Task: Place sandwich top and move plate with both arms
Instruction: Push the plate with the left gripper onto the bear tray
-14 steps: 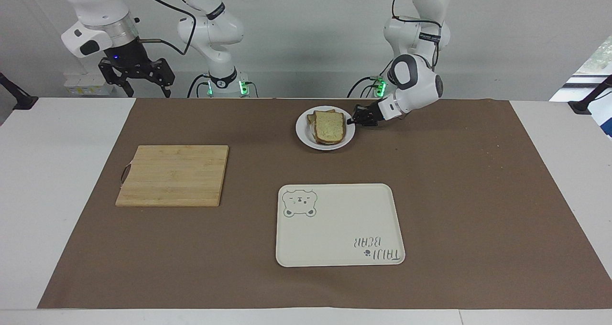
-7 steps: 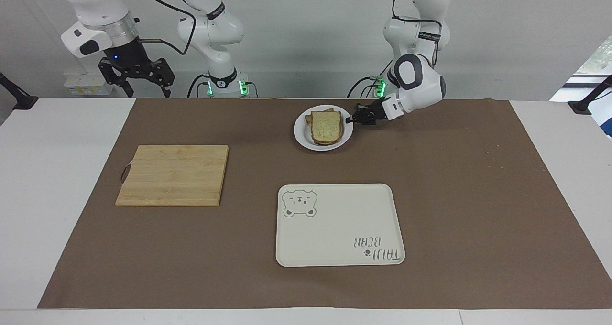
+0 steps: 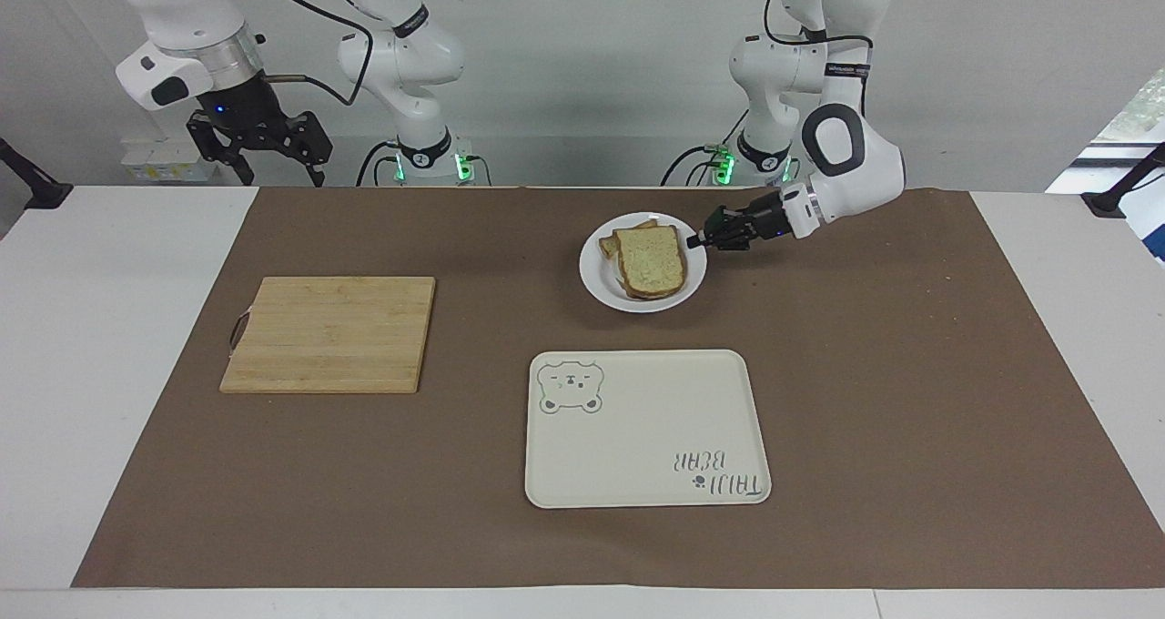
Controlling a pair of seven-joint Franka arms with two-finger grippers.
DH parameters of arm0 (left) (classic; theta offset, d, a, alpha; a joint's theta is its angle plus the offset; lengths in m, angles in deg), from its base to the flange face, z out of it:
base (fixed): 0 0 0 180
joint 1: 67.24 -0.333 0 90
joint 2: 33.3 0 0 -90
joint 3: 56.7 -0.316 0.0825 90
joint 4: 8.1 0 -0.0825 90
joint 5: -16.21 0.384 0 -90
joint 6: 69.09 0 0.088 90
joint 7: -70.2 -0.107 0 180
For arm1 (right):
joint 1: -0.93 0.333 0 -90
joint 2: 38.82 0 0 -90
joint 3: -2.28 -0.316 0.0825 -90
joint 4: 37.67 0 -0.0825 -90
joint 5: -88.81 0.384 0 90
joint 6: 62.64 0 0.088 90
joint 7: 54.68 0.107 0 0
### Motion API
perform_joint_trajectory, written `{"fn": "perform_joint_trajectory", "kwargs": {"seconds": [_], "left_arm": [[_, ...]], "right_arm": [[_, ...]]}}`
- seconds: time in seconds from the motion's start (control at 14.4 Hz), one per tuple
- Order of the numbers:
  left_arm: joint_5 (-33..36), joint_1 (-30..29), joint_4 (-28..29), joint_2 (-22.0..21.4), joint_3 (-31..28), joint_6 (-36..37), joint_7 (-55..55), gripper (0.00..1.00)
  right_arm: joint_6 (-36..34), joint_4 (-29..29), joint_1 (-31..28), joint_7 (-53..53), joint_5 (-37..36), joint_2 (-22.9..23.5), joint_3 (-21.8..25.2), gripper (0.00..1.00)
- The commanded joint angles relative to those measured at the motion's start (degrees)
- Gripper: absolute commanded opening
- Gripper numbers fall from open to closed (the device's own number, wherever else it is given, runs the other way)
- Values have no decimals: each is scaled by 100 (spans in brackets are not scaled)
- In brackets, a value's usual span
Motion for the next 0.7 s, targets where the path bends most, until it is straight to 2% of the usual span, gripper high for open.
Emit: {"fn": "perform_joint_trajectory", "kwargs": {"seconds": [0.0, 0.14, 0.42, 0.63], "left_arm": [[-74, -82, -979, 742, 27, 18, -67, 0], [-74, -117, -1428, 1006, 27, -71, -50, 0], [23, 49, -2378, 1683, 27, -808, 460, 0], [188, 50, -2940, 2122, 27, -897, 513, 0]], "right_arm": [[27, -93, -63, 29, -38, -63, -34, 100], [27, -93, -63, 29, -38, -63, -34, 100], [27, -93, -63, 29, -38, -54, -34, 100], [18, -93, -63, 20, -38, -54, -34, 100]]}}
